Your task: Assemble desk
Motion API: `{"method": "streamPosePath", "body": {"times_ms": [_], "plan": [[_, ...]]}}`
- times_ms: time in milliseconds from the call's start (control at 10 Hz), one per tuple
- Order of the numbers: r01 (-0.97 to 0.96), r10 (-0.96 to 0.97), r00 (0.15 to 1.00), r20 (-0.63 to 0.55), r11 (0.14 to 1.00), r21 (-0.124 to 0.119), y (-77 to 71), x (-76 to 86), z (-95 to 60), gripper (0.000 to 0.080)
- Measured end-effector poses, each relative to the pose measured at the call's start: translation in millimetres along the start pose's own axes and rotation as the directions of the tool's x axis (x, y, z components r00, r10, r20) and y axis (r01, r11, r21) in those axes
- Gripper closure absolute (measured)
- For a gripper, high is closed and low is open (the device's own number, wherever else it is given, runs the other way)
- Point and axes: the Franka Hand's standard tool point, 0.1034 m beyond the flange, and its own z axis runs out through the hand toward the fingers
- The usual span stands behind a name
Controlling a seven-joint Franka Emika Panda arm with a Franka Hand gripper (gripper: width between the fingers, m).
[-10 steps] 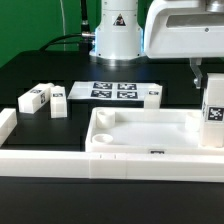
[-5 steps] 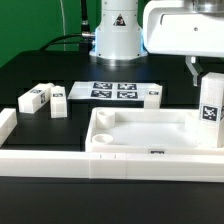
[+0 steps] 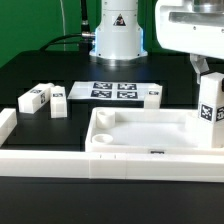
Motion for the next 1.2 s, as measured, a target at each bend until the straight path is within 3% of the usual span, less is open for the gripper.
{"method": "streamPosePath", "body": {"times_ms": [300,400,700,800,900,1000,1100,1200], "plan": [[-0.295,0.292,0.955,0.052,0.954,0.053,0.5,-2.5,0.8,0.0509],[-0.403,0.398,0.914,0.079,0.913,0.059,-0.3,-2.6,1.2,0.0509],[-0.544,0.537,0.837,0.100,0.838,0.048,-1.4,-3.7,1.2,0.0509],[-0.516,0.510,0.855,0.099,0.855,0.051,-1.2,-3.7,1.7,0.0434],[-0.497,0.491,0.866,0.097,0.866,0.053,-1.1,-3.8,1.8,0.0434],[-0.496,0.490,0.866,0.097,0.866,0.052,-1.2,-4.1,2.0,0.0241],[-0.493,0.487,0.868,0.097,0.868,0.052,-1.2,-4.3,2.1,0.0178],[-0.379,0.374,0.924,0.084,0.924,0.053,-1.4,-5.0,1.4,0.0178]]}}
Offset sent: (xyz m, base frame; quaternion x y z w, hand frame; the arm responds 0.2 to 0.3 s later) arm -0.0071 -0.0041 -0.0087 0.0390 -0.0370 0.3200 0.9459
